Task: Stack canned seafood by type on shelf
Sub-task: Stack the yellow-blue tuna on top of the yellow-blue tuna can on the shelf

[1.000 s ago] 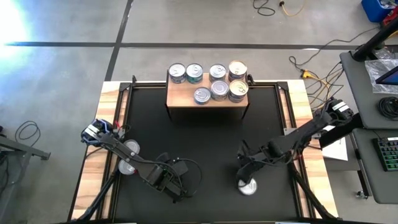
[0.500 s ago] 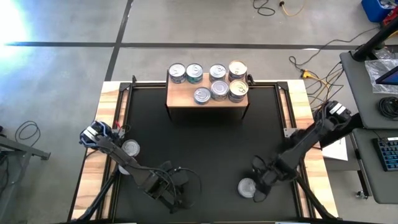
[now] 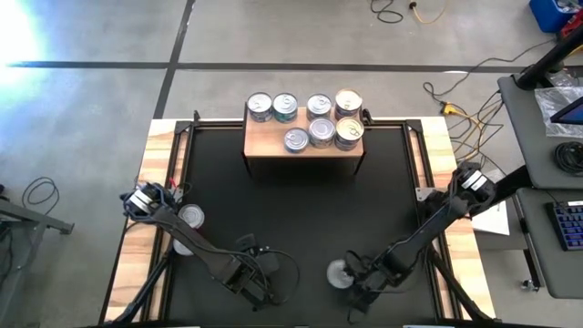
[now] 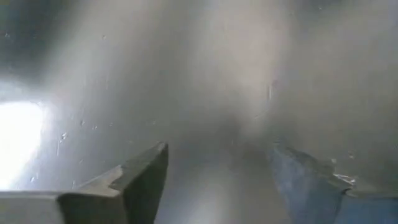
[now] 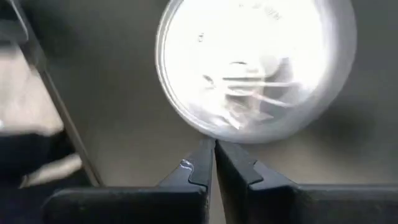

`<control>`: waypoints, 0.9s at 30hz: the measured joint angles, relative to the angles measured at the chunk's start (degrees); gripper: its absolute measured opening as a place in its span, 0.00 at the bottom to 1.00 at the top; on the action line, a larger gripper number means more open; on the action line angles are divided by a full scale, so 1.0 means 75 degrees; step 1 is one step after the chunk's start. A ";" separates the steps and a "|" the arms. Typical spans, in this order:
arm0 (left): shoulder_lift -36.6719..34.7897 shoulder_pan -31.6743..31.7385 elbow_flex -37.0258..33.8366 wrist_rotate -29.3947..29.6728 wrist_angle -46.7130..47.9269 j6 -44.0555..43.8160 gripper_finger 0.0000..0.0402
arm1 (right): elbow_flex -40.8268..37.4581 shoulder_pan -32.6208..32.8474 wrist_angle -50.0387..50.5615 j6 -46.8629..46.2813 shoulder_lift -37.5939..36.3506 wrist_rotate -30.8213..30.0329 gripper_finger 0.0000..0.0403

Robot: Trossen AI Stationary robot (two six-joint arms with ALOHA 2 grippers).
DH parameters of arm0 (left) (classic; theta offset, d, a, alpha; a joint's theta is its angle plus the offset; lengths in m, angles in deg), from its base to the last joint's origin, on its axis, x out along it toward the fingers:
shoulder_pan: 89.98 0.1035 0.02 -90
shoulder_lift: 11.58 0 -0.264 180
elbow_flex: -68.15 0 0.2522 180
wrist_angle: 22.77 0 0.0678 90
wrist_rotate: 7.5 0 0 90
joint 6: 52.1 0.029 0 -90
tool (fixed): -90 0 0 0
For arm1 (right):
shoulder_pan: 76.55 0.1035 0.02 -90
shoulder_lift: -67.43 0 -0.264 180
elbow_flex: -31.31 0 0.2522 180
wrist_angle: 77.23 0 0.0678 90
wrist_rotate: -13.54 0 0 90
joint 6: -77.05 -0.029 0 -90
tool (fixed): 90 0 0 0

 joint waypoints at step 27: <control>0.0014 0.0609 0.0965 -0.1540 0.2052 -0.0305 0.80 | 0.0153 -0.1261 -0.0593 0.2558 0.0048 -0.0036 0.03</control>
